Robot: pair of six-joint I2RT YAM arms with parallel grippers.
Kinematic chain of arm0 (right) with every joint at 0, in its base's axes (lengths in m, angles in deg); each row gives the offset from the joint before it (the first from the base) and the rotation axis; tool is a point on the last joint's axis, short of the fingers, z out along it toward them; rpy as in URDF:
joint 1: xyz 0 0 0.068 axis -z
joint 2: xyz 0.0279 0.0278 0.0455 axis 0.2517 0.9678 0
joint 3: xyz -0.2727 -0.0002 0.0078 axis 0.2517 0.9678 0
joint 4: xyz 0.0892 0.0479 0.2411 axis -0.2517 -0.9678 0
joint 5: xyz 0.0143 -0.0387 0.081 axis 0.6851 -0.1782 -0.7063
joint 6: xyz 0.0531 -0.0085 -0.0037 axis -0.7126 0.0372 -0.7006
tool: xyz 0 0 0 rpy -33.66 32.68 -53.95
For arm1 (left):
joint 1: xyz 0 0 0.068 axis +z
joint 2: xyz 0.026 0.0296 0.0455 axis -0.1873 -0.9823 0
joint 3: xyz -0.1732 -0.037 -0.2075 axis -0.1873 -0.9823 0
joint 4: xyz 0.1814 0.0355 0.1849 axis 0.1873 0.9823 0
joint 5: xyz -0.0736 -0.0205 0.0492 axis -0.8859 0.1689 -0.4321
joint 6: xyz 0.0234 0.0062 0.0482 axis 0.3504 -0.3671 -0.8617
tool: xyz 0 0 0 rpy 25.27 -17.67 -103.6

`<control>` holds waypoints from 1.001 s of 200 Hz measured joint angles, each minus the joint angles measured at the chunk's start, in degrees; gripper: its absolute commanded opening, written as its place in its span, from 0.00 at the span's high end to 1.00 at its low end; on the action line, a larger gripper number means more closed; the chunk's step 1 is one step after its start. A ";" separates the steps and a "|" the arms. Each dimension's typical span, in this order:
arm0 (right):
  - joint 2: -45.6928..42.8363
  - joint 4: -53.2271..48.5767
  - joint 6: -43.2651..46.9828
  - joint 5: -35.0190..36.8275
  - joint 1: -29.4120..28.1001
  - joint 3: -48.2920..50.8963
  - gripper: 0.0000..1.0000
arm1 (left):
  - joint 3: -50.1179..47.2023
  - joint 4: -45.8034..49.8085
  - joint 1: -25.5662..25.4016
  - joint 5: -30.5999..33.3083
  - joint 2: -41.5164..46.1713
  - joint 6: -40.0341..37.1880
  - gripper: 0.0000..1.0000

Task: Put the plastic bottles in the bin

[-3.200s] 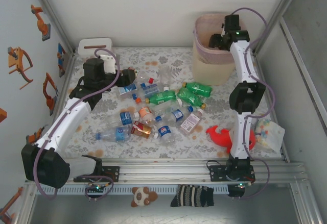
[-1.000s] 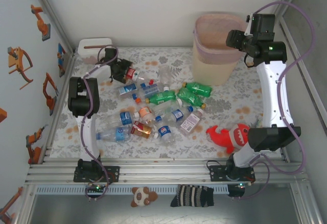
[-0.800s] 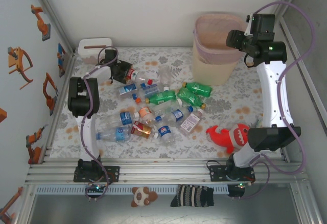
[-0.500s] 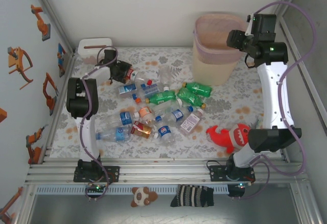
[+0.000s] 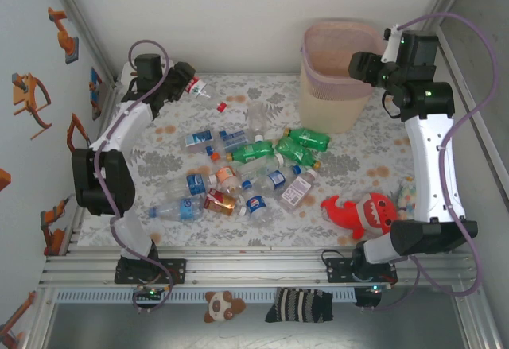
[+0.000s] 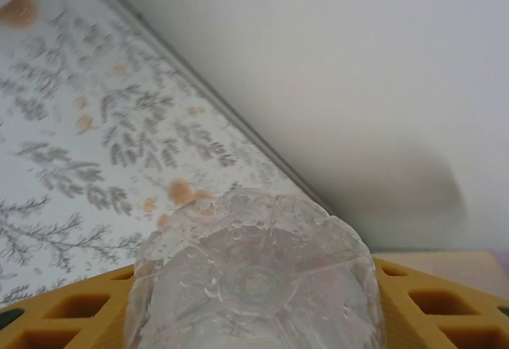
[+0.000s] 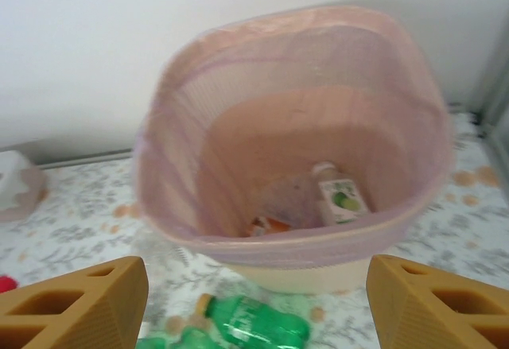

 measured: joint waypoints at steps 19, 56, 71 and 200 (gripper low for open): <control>-1.95 4.72 -0.07 -6.73 -0.02 4.59 0.29 | -2.56 -2.21 -0.13 -2.21 4.66 -4.74 0.46; -4.24 14.75 -0.98 -20.90 -0.61 11.78 0.30 | -6.36 -6.29 -1.60 -10.60 12.61 -14.34 0.45; -4.74 18.47 -1.25 -25.42 -1.79 13.77 0.29 | -6.99 -7.87 -2.69 -15.61 15.32 -17.81 0.45; -5.31 31.01 4.11 -46.42 -21.46 16.44 0.14 | -7.50 -16.76 -15.34 -41.51 26.82 -30.32 0.47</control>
